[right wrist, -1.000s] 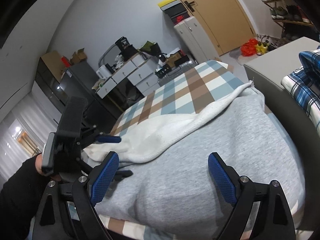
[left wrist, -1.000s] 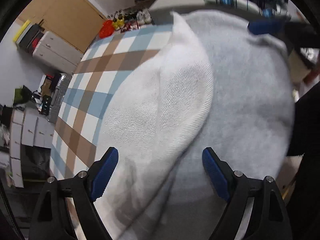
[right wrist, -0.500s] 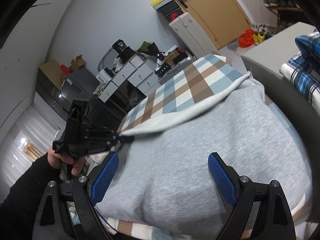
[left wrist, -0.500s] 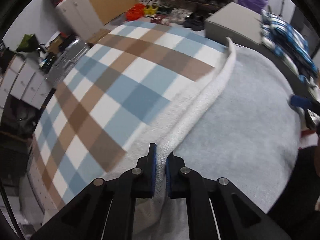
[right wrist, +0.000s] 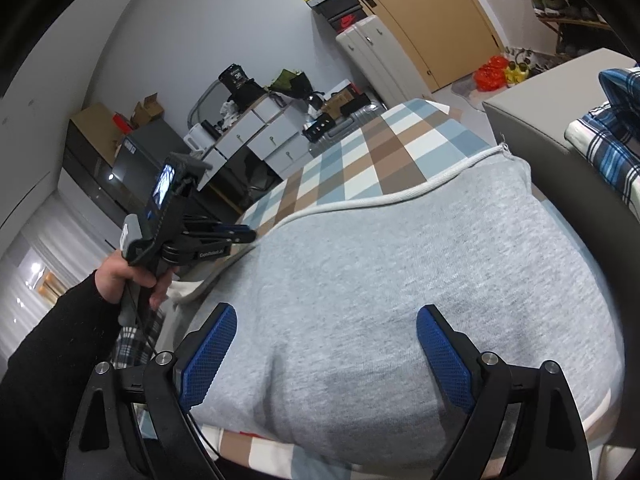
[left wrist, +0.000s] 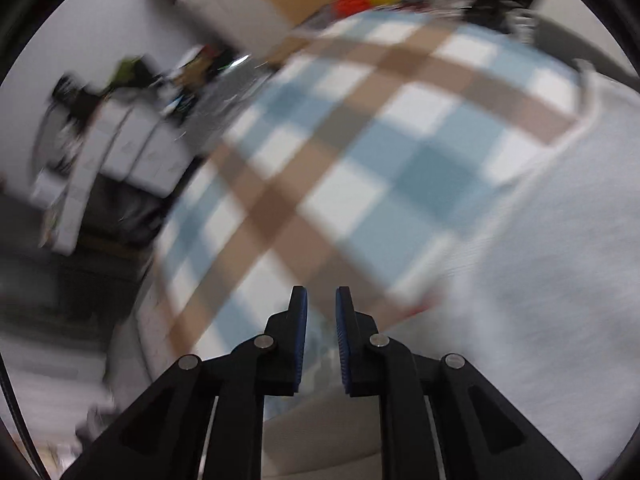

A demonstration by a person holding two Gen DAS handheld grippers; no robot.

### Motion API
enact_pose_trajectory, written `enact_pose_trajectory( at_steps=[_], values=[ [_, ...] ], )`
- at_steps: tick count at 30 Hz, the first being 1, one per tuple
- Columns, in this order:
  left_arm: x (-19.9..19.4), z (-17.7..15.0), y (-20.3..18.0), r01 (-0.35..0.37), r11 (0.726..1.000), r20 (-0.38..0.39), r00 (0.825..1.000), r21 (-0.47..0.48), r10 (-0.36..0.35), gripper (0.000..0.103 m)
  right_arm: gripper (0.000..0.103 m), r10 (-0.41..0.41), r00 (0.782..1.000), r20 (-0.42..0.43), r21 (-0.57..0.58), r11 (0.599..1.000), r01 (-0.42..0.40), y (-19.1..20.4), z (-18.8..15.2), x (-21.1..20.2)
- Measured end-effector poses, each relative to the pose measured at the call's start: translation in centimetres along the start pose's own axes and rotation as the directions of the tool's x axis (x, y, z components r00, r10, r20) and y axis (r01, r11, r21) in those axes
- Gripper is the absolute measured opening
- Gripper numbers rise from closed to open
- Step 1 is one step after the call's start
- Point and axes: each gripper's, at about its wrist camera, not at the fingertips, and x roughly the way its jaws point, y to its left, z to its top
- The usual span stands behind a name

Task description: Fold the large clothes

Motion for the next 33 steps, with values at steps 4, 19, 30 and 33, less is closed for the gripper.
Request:
enact_pose_trajectory(
  at_steps=[4,19,30,33],
  values=[
    [-0.7,-2.9,4.3,0.144,0.981,-0.003,0.989,-0.129,-0.146,0.01,0.094,-0.003,1.0,-0.001,-0.006,1.0,0.003,0.3,0.0,0.0],
    [-3.2,-8.3,-1.0,0.192,0.961,0.05,0.977,0.199,-0.206,0.08,0.096,-0.016,1.0,0.003,-0.005,1.0,0.016,0.9,-0.2,0.6],
    [-2.3,-8.0,-0.1,0.164,0.979,0.023,0.986,0.118,-0.168,0.003,0.096,-0.028,1.0,0.004,-0.009,1.0,0.028,1.0,-0.4,0.4],
    [-2.6,-7.5,1.6,0.156,0.988,0.06,0.986,-0.006,-0.156,0.002,0.096,-0.03,1.0,0.004,-0.01,0.999,0.03,0.9,-0.4,0.4]
  ],
)
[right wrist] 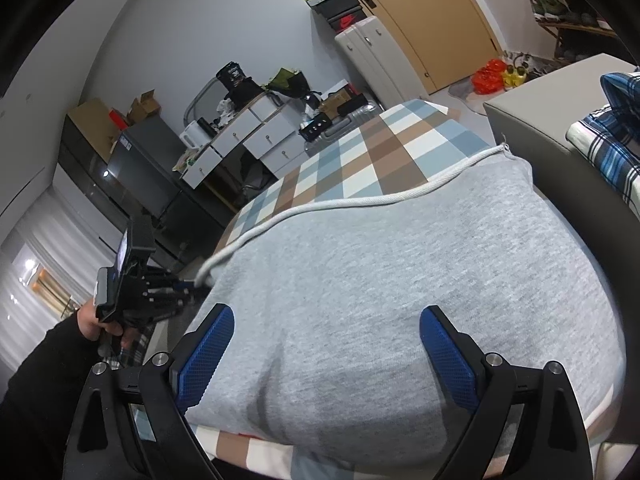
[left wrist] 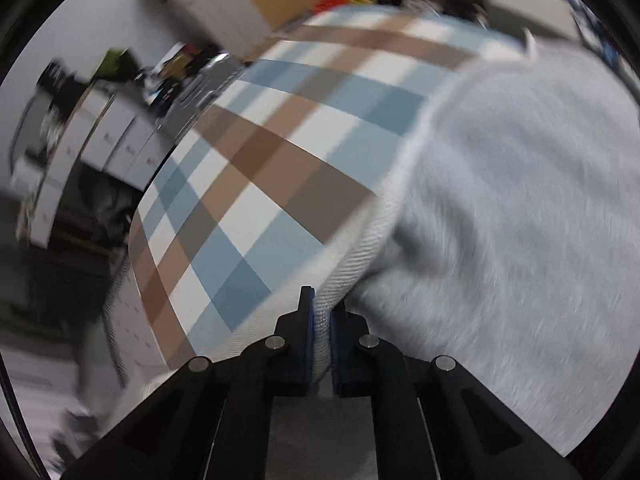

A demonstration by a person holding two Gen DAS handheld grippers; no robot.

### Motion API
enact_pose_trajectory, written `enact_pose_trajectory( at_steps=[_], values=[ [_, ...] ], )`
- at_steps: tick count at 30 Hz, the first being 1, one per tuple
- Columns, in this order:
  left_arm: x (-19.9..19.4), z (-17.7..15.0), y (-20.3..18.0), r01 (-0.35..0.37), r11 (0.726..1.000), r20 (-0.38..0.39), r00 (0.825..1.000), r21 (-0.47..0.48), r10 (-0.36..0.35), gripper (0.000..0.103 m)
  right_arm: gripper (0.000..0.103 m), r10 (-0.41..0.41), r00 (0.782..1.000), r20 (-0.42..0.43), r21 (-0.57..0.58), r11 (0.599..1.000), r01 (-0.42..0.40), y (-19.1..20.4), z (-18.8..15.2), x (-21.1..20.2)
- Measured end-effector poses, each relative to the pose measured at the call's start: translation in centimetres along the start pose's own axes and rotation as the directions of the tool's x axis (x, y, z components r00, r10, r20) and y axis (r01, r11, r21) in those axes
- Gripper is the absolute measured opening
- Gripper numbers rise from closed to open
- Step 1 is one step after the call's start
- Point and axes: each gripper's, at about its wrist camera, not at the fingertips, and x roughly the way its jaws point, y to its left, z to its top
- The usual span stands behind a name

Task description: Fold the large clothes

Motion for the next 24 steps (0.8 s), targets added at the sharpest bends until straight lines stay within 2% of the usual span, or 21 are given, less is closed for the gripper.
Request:
enact_pose_trajectory(
  at_steps=[2,5,8,9,11,12,13,16,18,19,20,22,24],
  values=[
    [-0.2,0.1,1.5,0.011,0.996,0.007,1.0,-0.086,-0.01,0.002,0.096,0.0,1.0,-0.003,0.002,1.0,0.0,-0.1,0.0,0.0],
    [1.1,0.0,3.0,-0.02,0.988,-0.037,0.999,-0.152,0.014,0.002,0.096,-0.001,1.0,-0.005,0.001,1.0,0.001,-0.1,0.0,0.1],
    [2.5,0.0,2.7,-0.071,0.989,-0.062,0.996,-0.132,0.063,0.007,0.096,-0.004,1.0,-0.007,-0.004,1.0,0.004,0.0,0.0,0.2],
    [3.1,0.1,2.2,-0.121,0.989,-0.078,0.99,-0.085,0.115,0.012,0.096,-0.005,1.0,-0.007,-0.006,1.0,0.005,0.0,0.0,0.2],
    [3.7,0.1,2.1,-0.227,0.973,-0.075,0.971,-0.025,0.225,0.035,0.096,-0.008,1.0,-0.008,-0.007,1.0,0.008,0.0,-0.1,0.2],
    [3.7,0.1,2.2,-0.28,0.96,-0.067,0.958,-0.006,0.279,0.054,0.096,-0.009,1.0,-0.008,-0.005,1.0,0.009,0.0,-0.1,0.2],
    [3.6,0.0,2.7,-0.334,0.943,-0.05,0.941,0.006,0.334,0.062,0.096,-0.01,1.0,-0.008,-0.005,1.0,0.01,-0.1,-0.1,0.2],
    [3.2,-0.5,5.1,-0.399,0.916,-0.075,0.916,-0.045,0.395,0.062,0.096,-0.014,1.0,-0.007,-0.006,1.0,0.014,-0.1,-0.2,0.1],
    [2.6,-1.2,7.4,-0.459,0.883,-0.106,0.887,-0.102,0.449,0.062,0.096,-0.013,1.0,-0.009,-0.005,1.0,0.013,-0.1,-0.2,0.1],
    [2.3,-1.4,8.1,-0.457,0.88,-0.113,0.889,-0.128,0.445,0.062,0.096,-0.011,1.0,-0.01,-0.002,1.0,0.011,-0.1,-0.2,0.2],
    [1.8,-1.7,8.9,-0.431,0.888,-0.111,0.902,-0.16,0.417,0.062,0.096,-0.01,1.0,-0.01,0.001,1.0,0.01,-0.2,-0.2,0.2],
    [0.2,-2.5,9.8,-0.4,0.892,-0.079,0.917,-0.21,0.392,0.062,0.096,-0.006,1.0,-0.009,0.004,1.0,0.006,-0.2,0.0,0.2],
    [-1.3,-2.8,9.6,-0.371,0.903,-0.043,0.928,-0.215,0.371,0.062,0.096,0.0,1.0,-0.008,0.005,1.0,0.0,-0.2,0.0,0.1]
  ],
)
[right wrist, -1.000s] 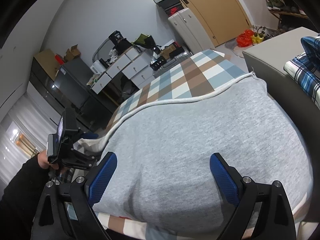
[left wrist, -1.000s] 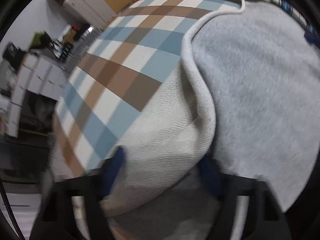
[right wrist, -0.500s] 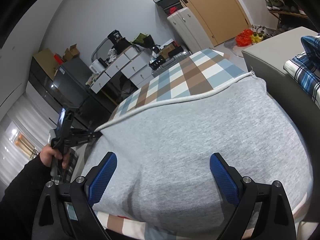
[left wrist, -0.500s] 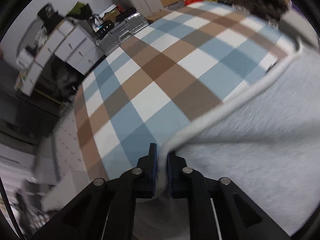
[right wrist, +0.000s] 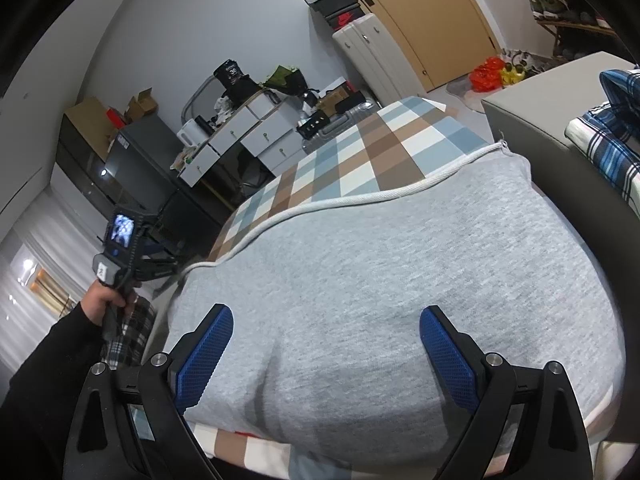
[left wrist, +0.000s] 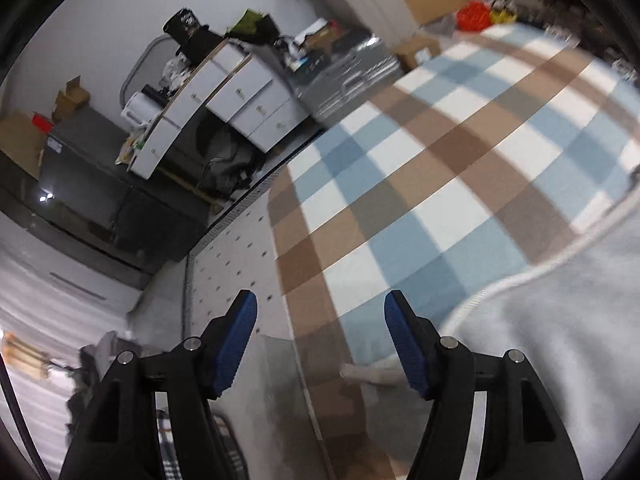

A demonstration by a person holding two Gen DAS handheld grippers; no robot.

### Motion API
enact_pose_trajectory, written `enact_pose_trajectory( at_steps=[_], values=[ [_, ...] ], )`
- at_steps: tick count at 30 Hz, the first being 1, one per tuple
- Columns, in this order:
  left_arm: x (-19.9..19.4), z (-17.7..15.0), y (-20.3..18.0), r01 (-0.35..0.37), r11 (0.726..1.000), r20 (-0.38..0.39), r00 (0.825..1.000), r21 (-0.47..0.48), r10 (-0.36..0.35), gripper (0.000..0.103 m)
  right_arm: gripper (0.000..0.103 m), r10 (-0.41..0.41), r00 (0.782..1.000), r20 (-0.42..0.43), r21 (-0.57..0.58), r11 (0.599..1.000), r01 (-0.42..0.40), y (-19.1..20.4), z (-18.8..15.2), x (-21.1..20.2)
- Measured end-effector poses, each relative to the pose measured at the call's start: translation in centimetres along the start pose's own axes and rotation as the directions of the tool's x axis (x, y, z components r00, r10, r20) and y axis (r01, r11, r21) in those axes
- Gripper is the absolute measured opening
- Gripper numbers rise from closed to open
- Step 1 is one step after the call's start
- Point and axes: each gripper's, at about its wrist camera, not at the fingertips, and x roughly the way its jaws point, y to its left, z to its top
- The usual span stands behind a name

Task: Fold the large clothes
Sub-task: 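Smooth the spread sweatshirt with the left gripper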

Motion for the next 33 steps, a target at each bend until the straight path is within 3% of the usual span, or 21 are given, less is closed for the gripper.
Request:
enact_pose_trajectory(
  at_steps=[2,6,9,11,14,16,19,22,25,27,28,29,30,31,33],
  values=[
    [-1.3,-0.2,-0.4,0.015,1.0,0.017,1.0,0.009,-0.016,0.062,0.096,0.005,1.0,0.0,0.002,1.0,-0.005,0.1,0.0,0.0],
    [-2.5,0.0,-2.8,0.128,0.99,0.031,0.991,0.064,-0.13,0.063,0.096,0.012,1.0,0.001,0.01,1.0,-0.012,0.0,0.0,-0.1],
    [-0.6,0.8,-5.3,0.146,0.981,-0.035,0.989,0.131,-0.142,0.063,0.096,0.013,1.0,0.003,0.014,1.0,-0.013,0.1,0.0,-0.2],
    [0.5,1.7,-6.4,0.141,0.983,-0.082,0.988,0.119,-0.132,0.063,0.096,0.017,1.0,0.003,0.019,1.0,-0.017,0.2,-0.1,-0.2],
    [0.3,3.5,-8.5,0.307,0.949,-0.123,0.947,0.072,-0.297,0.063,0.096,0.02,1.0,0.001,0.004,1.0,-0.02,0.6,-0.2,-0.1],
    [-0.6,4.4,-10.9,0.383,0.917,-0.11,0.922,0.115,-0.372,0.063,0.096,0.02,1.0,-0.002,-0.012,1.0,-0.02,1.0,-0.3,0.0],
    [-1.8,5.9,-14.6,0.413,0.884,-0.084,0.91,0.22,-0.405,0.063,0.097,0.015,1.0,-0.011,-0.038,0.999,-0.015,1.2,-0.4,0.2],
    [-1.0,7.2,-16.7,0.413,0.879,-0.104,0.911,0.24,-0.4,0.063,0.097,0.023,1.0,-0.018,-0.039,0.999,-0.024,1.1,-0.4,0.3],
    [0.9,8.2,-16.6,0.465,0.867,-0.153,0.883,0.176,-0.443,0.065,0.097,0.042,0.999,-0.02,-0.023,0.999,-0.042,0.9,-0.3,0.2],
    [2.4,8.7,-15.4,0.527,0.848,-0.194,0.839,0.054,-0.509,0.064,0.097,0.062,0.998,-0.024,-0.007,0.998,-0.062,0.8,-0.2,0.1],
    [2.9,8.8,-14.9,0.545,0.839,-0.195,0.822,-0.009,-0.536,0.056,0.097,0.069,0.997,-0.025,-0.003,0.998,-0.069,0.8,-0.2,0.1],
    [3.5,9.0,-14.2,0.536,0.842,-0.189,0.821,-0.069,-0.538,0.042,0.097,0.078,0.997,-0.025,-0.002,0.997,-0.078,0.8,-0.2,0.1],
    [4.3,9.0,-13.9,0.5,0.86,-0.203,0.835,-0.107,-0.511,0.007,0.097,0.083,0.996,-0.024,-0.003,0.997,-0.083,0.9,-0.1,0.0],
    [5.0,8.9,-13.8,0.473,0.873,-0.22,0.845,-0.121,-0.488,0.002,0.097,0.087,0.996,-0.024,-0.005,0.996,-0.088,1.0,-0.1,0.0],
    [6.5,8.4,-13.6,0.464,0.873,-0.244,0.839,-0.149,-0.487,0.002,0.097,0.095,0.995,-0.032,-0.007,0.995,-0.095,1.2,-0.1,0.2]
  ],
)
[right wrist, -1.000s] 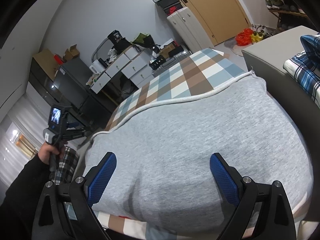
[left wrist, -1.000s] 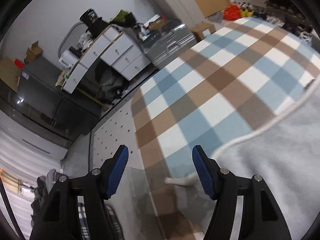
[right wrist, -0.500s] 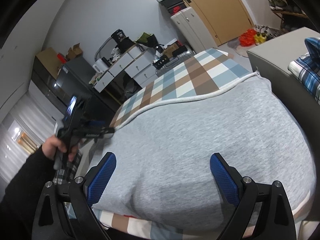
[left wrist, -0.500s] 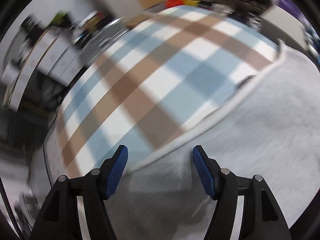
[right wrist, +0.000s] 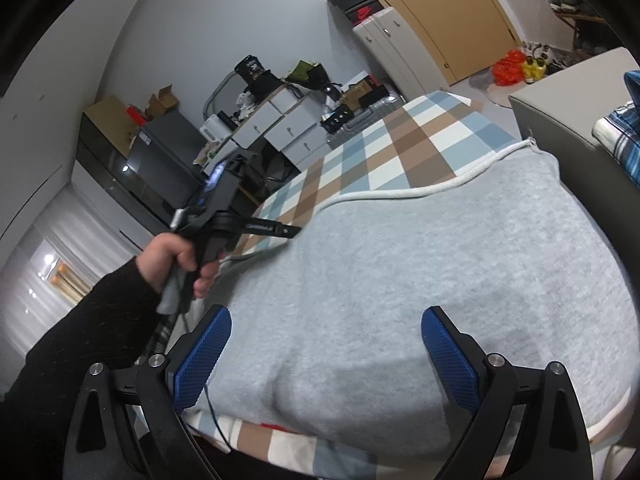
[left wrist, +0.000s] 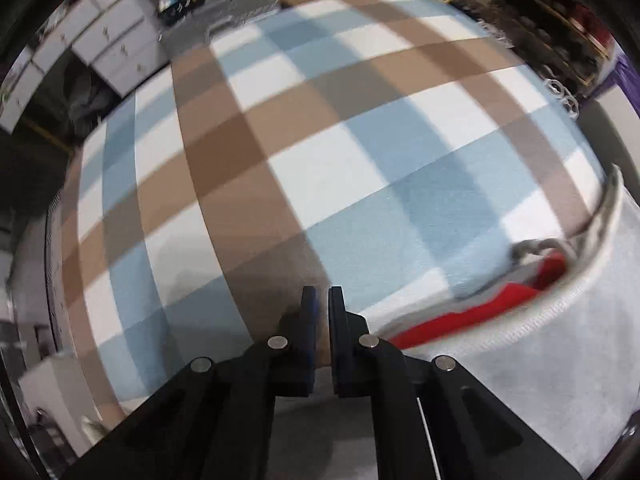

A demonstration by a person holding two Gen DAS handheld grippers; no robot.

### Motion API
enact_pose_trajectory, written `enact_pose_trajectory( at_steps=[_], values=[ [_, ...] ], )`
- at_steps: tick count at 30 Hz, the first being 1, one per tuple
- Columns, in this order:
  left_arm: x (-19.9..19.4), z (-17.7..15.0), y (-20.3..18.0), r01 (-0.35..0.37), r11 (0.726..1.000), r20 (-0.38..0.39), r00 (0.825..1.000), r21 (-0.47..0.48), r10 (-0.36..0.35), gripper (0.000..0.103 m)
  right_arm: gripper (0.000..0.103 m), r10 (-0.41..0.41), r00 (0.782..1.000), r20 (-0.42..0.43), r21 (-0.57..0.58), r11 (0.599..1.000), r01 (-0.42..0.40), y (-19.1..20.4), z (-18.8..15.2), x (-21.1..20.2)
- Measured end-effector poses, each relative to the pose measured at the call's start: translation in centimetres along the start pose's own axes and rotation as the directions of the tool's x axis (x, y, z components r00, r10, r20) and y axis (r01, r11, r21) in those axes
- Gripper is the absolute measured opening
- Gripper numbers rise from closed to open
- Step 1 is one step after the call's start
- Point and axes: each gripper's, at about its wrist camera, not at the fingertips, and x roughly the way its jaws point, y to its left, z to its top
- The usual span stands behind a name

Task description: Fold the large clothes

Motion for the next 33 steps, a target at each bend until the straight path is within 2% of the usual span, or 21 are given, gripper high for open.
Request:
enact_pose_trajectory(
  at_steps=[5,8,9,10,11,12,13,14,15,17,18,20,22,24,25,27,30,33],
  values=[
    [-0.6,-0.6,1.0,-0.06,0.998,0.069,0.996,-0.035,0.062,0.002,0.097,-0.007,1.0,-0.004,-0.023,1.0,0.007,0.4,-0.1,0.2],
    [-3.7,-1.6,1.3,-0.104,0.992,0.169,0.979,-0.074,0.115,0.004,0.097,-0.016,1.0,0.002,-0.017,1.0,0.016,0.2,0.0,0.2],
    [-4.8,-2.2,1.1,-0.104,0.991,0.199,0.973,-0.086,0.119,0.01,0.097,-0.017,1.0,0.005,-0.012,1.0,0.017,0.1,0.0,0.1],
    [-6.1,-3.2,0.7,-0.073,0.994,0.238,0.967,-0.087,0.092,0.026,0.097,-0.019,1.0,0.009,-0.004,1.0,0.019,-0.1,0.2,0.0],
    [-7.3,-4.3,0.2,-0.038,0.996,0.272,0.961,-0.076,0.057,0.036,0.097,-0.024,0.999,0.021,0.007,1.0,0.024,-0.3,0.3,-0.2],
    [-8.6,-5.7,-0.4,-0.017,0.998,0.314,0.949,-0.065,0.036,0.059,0.097,-0.037,0.999,0.038,0.022,0.999,0.036,-0.6,0.5,-0.5],
    [-9.4,-6.7,-1.0,-0.019,0.998,0.345,0.938,-0.059,0.038,0.072,0.097,-0.049,0.997,0.058,0.038,0.998,0.047,-0.9,0.8,-1.0],
    [-10.5,-8.5,-1.8,-0.027,0.998,0.397,0.917,-0.053,0.046,0.072,0.099,-0.05,0.996,0.074,0.049,0.998,0.047,-1.0,1.2,-1.5],
    [-11.0,-9.4,-2.4,-0.031,0.999,0.424,0.904,-0.045,0.047,0.072,0.1,-0.056,0.995,0.087,0.055,0.997,0.051,-1.2,1.8,-1.9],
    [-11.6,-11.8,-3.8,-0.021,1.0,0.448,0.894,-0.011,0.023,0.072,0.101,-0.099,0.991,0.091,0.03,0.995,0.097,-1.3,3.5,-2.5],
    [-11.3,-12.7,-4.2,-0.02,1.0,0.449,0.893,-0.013,0.024,0.073,0.102,-0.148,0.986,0.081,-0.014,0.989,0.149,-1.0,4.8,-2.5],
    [-10.1,-12.9,-4.2,-0.002,1.0,0.429,0.903,-0.023,0.011,0.077,0.103,-0.257,0.965,0.048,-0.136,0.956,0.261,-0.3,7.2,-1.7],
    [-8.3,-13.2,-3.8,0.023,0.998,0.394,0.919,-0.055,0.001,0.078,0.103,-0.326,0.945,0.03,-0.256,0.911,0.323,-0.1,9.3,-0.3],
    [-6.7,-13.8,-3.7,0.043,0.995,0.347,0.938,-0.086,-0.011,0.078,0.103,-0.437,0.899,-0.035,-0.359,0.845,0.397,-0.6,11.5,2.6],
    [-6.1,-14.0,-3.7,0.042,0.995,0.333,0.943,-0.091,-0.009,0.078,0.103,-0.467,0.881,-0.077,-0.392,0.826,0.404,-1.0,12.0,3.9],
    [-5.9,-14.3,-3.9,0.032,0.997,0.349,0.937,-0.075,-0.004,0.078,0.102,-0.512,0.833,-0.211,-0.459,0.804,0.378,-2.3,12.9,7.3],
    [-5.9,-14.3,-4.1,0.023,0.998,0.363,0.932,-0.057,0.0,0.078,0.102,-0.546,0.776,-0.318,-0.494,0.793,0.356,-4.3,13.2,11.0],
    [-6.1,-14.9,-4.4,0.02,0.999,0.365,0.931,-0.036,-0.006,0.079,0.1,-0.55,0.746,-0.375,-0.521,0.791,0.321,-5.5,12.9,13.4]
  ],
)
